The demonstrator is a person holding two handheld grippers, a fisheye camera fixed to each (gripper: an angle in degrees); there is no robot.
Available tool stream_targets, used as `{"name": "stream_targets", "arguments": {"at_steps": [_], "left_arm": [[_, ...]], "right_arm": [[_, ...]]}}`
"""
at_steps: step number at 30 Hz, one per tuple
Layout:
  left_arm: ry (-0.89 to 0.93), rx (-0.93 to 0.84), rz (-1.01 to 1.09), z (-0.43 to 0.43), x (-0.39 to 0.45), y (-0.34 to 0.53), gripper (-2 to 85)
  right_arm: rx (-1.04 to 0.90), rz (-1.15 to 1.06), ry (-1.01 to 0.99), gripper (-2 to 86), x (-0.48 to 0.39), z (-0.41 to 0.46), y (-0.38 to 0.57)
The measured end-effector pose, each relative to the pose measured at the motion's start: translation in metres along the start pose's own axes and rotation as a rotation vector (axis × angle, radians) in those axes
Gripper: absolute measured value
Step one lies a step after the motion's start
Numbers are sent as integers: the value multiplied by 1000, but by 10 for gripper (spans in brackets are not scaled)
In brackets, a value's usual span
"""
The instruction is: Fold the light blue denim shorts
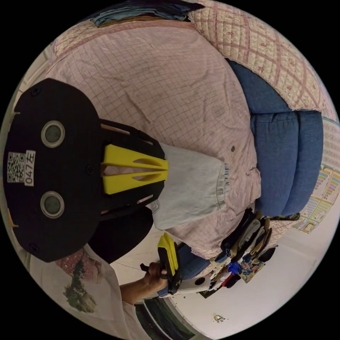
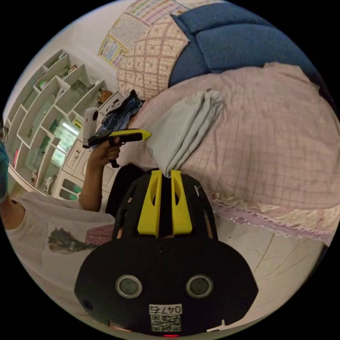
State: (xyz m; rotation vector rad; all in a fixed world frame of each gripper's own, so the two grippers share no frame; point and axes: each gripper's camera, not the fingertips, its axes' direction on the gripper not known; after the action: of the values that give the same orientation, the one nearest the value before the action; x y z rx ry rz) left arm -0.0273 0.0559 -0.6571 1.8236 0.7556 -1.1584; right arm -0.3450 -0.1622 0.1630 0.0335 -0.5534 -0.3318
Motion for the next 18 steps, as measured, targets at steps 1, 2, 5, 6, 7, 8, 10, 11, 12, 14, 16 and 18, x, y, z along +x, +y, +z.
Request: {"name": "stream_targets", "arguments": {"at_steps": [1, 2, 5, 6, 7, 8, 10, 11, 12, 14, 16, 18], "left_arm": [[0, 15, 4, -7, 1, -1, -10], [0, 38, 11, -20, 3, -5, -10], [-29, 45, 7, -34, -2, -16, -10], [-38, 23, -7, -34, -8, -20, -10], [-39, 15, -14, -34, -11, -22, -10], [-34, 0, -29, -34, -18, -24, -10], [-20, -17, -50, -36, -28, -26, -10], [-8, -19, -63, -38, -35, -27, -10], [19, -18, -80, -39, -43, -27, -10], [69, -19, -122, -40, -58, -29, -10], [121, -11, -155, -50, -71, -33, -10], [138, 1, -157, -66, -74, -39, -10]], "right_arm": [[11, -17, 22, 11, -3, -5, -2], [39, -57, 62, 12, -11, -12, -7], [126, -142, 144, 16, -25, -17, -19], [151, -167, 132, 18, -26, -14, -22], [157, -173, 119, 18, -26, -11, -23], [146, -171, 93, 19, -20, -3, -23], [80, -147, 100, 15, -6, 12, -20], [22, -112, 145, 9, 8, 23, -14], [22, -74, 162, 4, 23, 26, -6], [71, -40, 64, 0, 40, 10, 5], [74, -44, 9, 9, 49, -10, 8], [214, -26, 8, 37, 61, -55, 17]]}}
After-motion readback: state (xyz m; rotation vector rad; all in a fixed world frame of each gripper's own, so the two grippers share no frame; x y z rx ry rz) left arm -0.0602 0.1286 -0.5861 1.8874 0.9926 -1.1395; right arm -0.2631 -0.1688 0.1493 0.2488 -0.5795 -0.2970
